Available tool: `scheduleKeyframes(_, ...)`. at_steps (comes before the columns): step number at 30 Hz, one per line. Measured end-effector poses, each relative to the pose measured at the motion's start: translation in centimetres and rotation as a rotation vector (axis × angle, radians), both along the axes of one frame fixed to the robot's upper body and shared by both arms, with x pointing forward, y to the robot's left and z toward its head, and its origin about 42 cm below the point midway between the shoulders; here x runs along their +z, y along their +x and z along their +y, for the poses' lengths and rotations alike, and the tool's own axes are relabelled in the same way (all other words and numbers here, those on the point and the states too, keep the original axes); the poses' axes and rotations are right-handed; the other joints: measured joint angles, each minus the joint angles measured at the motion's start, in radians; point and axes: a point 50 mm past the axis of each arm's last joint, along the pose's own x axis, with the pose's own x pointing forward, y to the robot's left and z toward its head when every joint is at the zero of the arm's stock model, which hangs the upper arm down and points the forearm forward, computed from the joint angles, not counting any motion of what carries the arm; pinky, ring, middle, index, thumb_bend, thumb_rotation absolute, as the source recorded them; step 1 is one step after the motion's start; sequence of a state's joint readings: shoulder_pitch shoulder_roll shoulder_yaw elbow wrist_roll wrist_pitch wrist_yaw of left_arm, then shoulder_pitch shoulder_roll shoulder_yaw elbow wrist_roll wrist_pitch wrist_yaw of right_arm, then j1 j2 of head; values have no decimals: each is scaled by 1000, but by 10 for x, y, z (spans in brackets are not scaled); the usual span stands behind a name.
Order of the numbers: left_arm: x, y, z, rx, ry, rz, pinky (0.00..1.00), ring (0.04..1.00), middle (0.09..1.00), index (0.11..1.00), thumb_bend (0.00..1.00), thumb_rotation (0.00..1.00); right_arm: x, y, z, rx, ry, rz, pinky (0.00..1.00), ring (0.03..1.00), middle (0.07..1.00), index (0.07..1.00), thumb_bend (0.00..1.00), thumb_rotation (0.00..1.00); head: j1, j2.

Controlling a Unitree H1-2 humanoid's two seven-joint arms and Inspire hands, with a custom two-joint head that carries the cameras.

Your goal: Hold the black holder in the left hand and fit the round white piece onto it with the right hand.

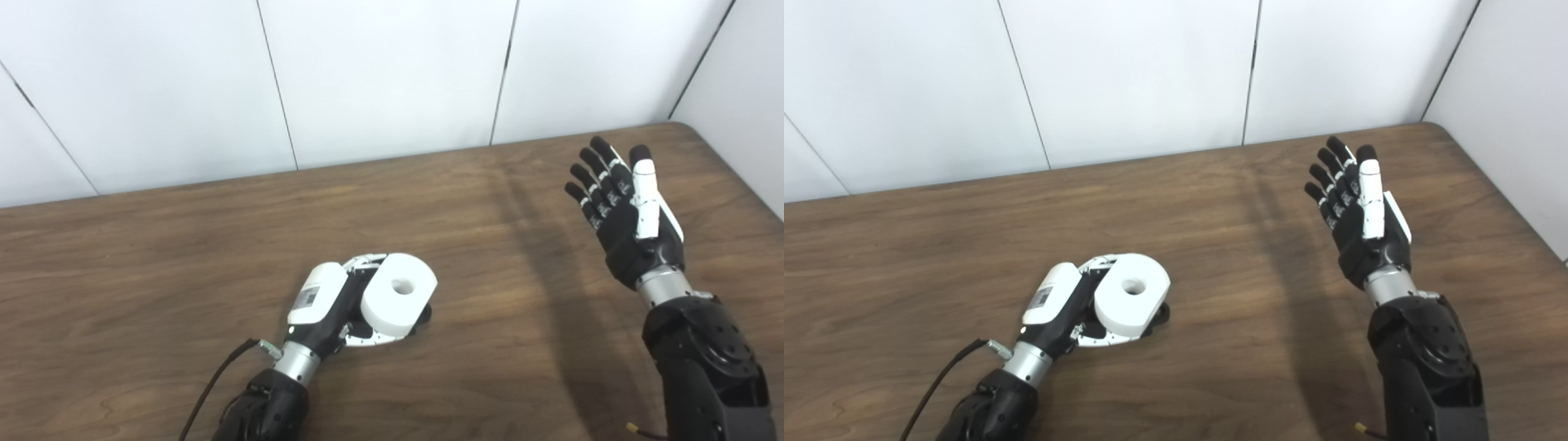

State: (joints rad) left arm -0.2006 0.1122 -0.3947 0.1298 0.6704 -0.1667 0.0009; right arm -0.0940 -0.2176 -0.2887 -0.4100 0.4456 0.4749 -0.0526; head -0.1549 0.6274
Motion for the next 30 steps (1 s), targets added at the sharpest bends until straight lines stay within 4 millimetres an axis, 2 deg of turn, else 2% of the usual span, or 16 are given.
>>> scheduleKeyframes(9,1,5,3,2,34,-14,869,874,865,725,937,148,3,2,-2,-1,-10,-8,906,934,946,939,309,1000,0,0)
scheduleKeyframes(16,1,7,5,5,34,-11,854,903,911,825,997,192,4,2,-2,-2,-13,-9,914,943,952,944,311,1000,2,6)
scheduleKeyframes(22,2,8,8,2,12,9,881,942,946,918,1000,258,6,3,-2,-3,-13,-15,917,946,953,943,308,1000,0,5)
scheduleKeyframes(30,3,11,10,-13,9,24,914,963,963,955,1000,302,8,5,-1,-4,-16,-20,913,941,946,941,307,1000,-2,2)
